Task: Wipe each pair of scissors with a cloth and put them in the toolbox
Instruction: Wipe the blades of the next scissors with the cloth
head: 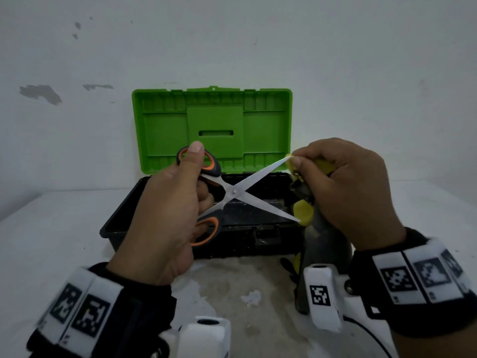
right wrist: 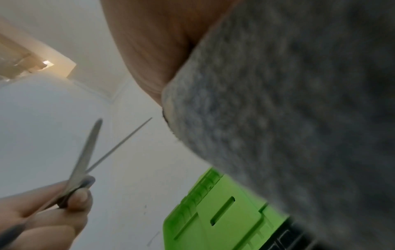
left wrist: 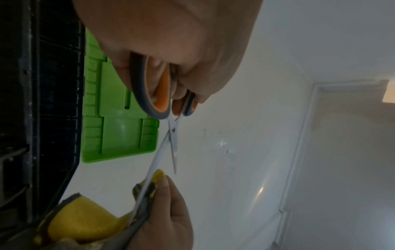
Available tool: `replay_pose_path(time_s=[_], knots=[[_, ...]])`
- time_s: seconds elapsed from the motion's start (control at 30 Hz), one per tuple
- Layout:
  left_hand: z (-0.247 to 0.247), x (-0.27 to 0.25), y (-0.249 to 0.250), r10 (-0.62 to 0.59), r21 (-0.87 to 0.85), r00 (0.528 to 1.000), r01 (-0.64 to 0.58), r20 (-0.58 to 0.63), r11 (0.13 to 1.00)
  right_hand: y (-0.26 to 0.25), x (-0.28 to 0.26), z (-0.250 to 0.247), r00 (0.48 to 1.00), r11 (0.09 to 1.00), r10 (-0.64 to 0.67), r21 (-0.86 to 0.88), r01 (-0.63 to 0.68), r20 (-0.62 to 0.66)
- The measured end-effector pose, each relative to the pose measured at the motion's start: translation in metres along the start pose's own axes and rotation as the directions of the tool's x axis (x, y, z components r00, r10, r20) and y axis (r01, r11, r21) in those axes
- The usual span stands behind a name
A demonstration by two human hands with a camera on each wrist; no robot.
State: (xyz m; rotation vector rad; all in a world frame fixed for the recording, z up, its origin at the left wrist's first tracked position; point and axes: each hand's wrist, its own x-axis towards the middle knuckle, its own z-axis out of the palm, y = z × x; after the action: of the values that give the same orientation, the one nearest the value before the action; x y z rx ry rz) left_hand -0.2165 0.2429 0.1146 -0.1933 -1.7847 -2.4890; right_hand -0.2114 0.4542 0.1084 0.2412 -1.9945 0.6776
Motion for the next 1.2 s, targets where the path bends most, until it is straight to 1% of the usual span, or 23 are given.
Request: replay_pose_path(time_s=[0.07,0.13,0.2,0.23,0.33,0.4,0.43,0.5,0.6,0.7,0.8,0.87,1.0,1.1,1.2], knots=[[-0.001,0.0,0.002,0.015,0.01,1.0,-0.015,-0.011,1.0,0.001,0.001,-0.004,0.999,0.999,0.046,0.017,-0.045,-0.026],[-0.003,0.001,0.005,0.009,-0.008,1.0,-0.009,-0.026,1.0,-0.007,0.002,-0.007,0.999,0.999,0.018,0.052,-0.016,-0.049],[-0.006,0.003,0.005,-0.017,-0.043,1.0,0.016,-0.022,0.999,-0.02,0.001,-0.007,0.996,0.991,-0.086,0.103,0.089,-0.041],[-0.007,0.004,0.004,-0.03,-0.054,0.999,0.029,-0.014,0.998,-0.027,-0.001,-0.007,0.988,0.979,-0.156,0.131,0.157,-0.013],[-0.008,0.006,0.0,-0.058,-0.058,0.998,0.059,0.008,0.997,-0.04,-0.008,0.004,0.929,0.93,-0.352,0.153,0.333,0.113],[-0.008,0.006,-0.001,-0.075,-0.035,0.997,0.075,0.014,0.997,-0.043,-0.014,0.014,0.887,0.905,-0.423,0.133,0.404,0.184],[-0.008,0.007,-0.001,-0.085,-0.02,0.996,0.085,0.011,0.996,-0.042,-0.016,0.017,0.876,0.9,-0.435,0.127,0.417,0.207],[-0.009,0.007,-0.001,-0.106,-0.002,0.994,0.106,0.005,0.994,-0.036,-0.014,0.019,0.881,0.906,-0.422,0.116,0.406,0.215],[-0.01,0.009,-0.002,-0.133,-0.027,0.991,0.134,0.009,0.991,-0.026,-0.01,0.013,0.909,0.925,-0.379,0.105,0.365,0.175],[-0.009,0.008,-0.001,-0.155,-0.019,0.988,0.155,0.002,0.988,-0.03,-0.011,0.013,0.901,0.921,-0.389,0.104,0.375,0.193],[-0.011,0.008,0.002,-0.144,-0.023,0.989,0.144,0.018,0.989,-0.035,-0.012,0.016,0.89,0.913,-0.406,0.147,0.381,0.208],[-0.011,0.009,0.002,-0.136,-0.029,0.99,0.137,0.029,0.99,-0.03,-0.011,0.015,0.903,0.918,-0.389,0.159,0.363,0.182],[-0.008,0.009,-0.003,-0.137,-0.04,0.99,0.138,0.022,0.99,-0.022,-0.012,0.016,0.935,0.943,-0.327,0.117,0.312,0.14],[-0.009,0.01,-0.003,-0.136,-0.028,0.991,0.136,-0.004,0.99,-0.028,-0.015,0.019,0.926,0.935,-0.349,0.12,0.334,0.147],[-0.012,0.011,0.0,-0.119,-0.037,0.993,0.12,0.012,0.992,-0.029,-0.014,0.019,0.93,0.935,-0.343,0.139,0.325,0.135]])
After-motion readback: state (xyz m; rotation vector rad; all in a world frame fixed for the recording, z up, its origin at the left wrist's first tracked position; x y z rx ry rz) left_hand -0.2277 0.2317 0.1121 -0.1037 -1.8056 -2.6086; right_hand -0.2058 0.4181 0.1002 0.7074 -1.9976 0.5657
